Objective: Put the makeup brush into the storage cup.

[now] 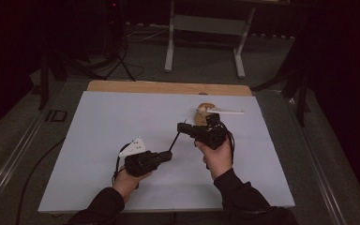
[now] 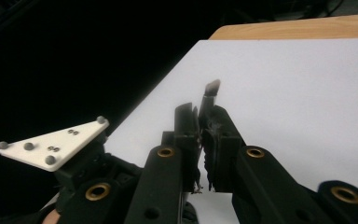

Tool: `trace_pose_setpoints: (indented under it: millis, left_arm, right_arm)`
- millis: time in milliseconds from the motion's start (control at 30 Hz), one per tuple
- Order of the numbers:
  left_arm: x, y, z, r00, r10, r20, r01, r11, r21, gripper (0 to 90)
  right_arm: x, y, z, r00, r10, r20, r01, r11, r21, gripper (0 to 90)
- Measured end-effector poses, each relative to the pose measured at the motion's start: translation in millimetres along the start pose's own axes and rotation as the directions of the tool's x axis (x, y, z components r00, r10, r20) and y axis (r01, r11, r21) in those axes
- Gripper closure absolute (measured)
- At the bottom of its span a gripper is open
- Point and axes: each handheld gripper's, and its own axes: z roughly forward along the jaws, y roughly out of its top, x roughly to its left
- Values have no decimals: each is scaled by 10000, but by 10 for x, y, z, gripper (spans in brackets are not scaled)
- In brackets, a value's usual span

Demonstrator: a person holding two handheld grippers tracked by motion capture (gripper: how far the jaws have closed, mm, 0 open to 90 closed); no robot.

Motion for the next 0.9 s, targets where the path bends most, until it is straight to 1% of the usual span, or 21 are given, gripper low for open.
trace_pose_setpoints:
  millis: [33, 100, 133, 200, 267, 300, 367, 400, 433, 467, 500, 567, 600, 633, 667, 733, 767, 833, 867, 900]
  left_arm:
    - [-7, 8, 3, 9999, -38, -96, 39, 9999, 98, 849]
    - [-35, 22, 8, 9997, 124, -223, -118, 9996, 243, 847]
    - [-46, 30, 8, 9996, 114, -275, -107, 9996, 266, 847]
    - [-58, 41, 8, 9996, 125, -264, -119, 9997, 228, 846]
    - [-56, 56, 4, 9998, 36, -179, -33, 9998, 178, 836]
    - [-62, 63, 3, 9997, 84, -235, -80, 9998, 177, 812]
    - [-72, 94, -2, 9995, 213, -229, -207, 9995, 258, 746]
    - [-79, 110, -3, 9995, 186, -267, -178, 9994, 285, 692]
    - [-79, 110, -3, 9995, 186, -267, -178, 9994, 285, 600]
    - [-86, 141, -3, 9994, 41, -342, -26, 9991, 426, 541]
    - [-87, 150, -7, 9994, 41, -345, -26, 9991, 421, 524]
    - [-99, 168, -10, 9981, 213, -585, -180, 9982, 573, 448]
    - [-101, 177, -16, 9976, 281, -636, -242, 9978, 615, 419]
    - [-102, 184, -27, 9974, 290, -660, -252, 9980, 580, 401]
    - [-101, 192, -37, 9966, 336, -749, -293, 9979, 586, 368]
    - [-98, 209, -57, 9964, 332, -775, -282, 9975, 647, 302]
    - [-104, 217, -67, 9949, 286, -971, -217, 9972, 718, 272]
    - [-109, 235, -84, 9926, 217, -1197, -111, 9960, 886, 155]
    - [-118, 241, -92, 9891, 319, -1437, -178, 9950, 980, 142]
    - [-119, 246, -106, 9891, 416, -1412, -278, 9948, 983, 129]
  right_arm:
    - [8, 2, 4, 10000, -69, -61, 69, 10000, 8, 852]
    - [22, 6, 11, 9998, -76, -169, 77, 9999, 82, 856]
    - [32, 8, 11, 9997, -136, -214, 138, 9999, 91, 857]
    - [55, 15, 4, 9992, -298, -254, 300, 9995, 91, 858]
    - [77, 27, -3, 9986, -418, -318, 420, 9991, 68, 858]
    - [92, 32, -7, 9982, -505, -316, 507, 9987, 45, 858]
    - [115, 46, -11, 9972, -692, -296, 694, 9976, 47, 858]
    - [128, 51, -10, 9964, -816, -236, 817, 9966, 63, 858]
    - [128, 51, -10, 9964, -816, -236, 817, 9966, 63, 858]
    - [150, 57, -14, 9943, -1047, -213, 1048, 9945, 49, 859]
    - [159, 60, -15, 9931, -1155, -202, 1156, 9933, 46, 858]
    - [165, 70, -26, 9922, -1233, -206, 1233, 9924, 26, 858]
    - [164, 77, -34, 9914, -1296, -191, 1297, 9915, 56, 858]
    - [159, 83, -44, 9907, -1347, -168, 1347, 9909, 7, 858]
    - [152, 91, -59, 9905, -1360, -201, 1360, 9907, -2, 858]
    - [143, 105, -85, 9880, -1537, -145, 1538, 9881, 14, 858]
    - [129, 114, -105, 9870, -1602, -151, 1602, 9871, 5, 858]
    - [106, 124, -140, 9848, -1738, 49, 1737, 9848, 64, 858]
    - [89, 127, -156, 9846, -1742, 106, 1742, 9847, 76, 858]
    - [72, 130, -176, 9845, -1747, 146, 1746, 9846, 87, 858]
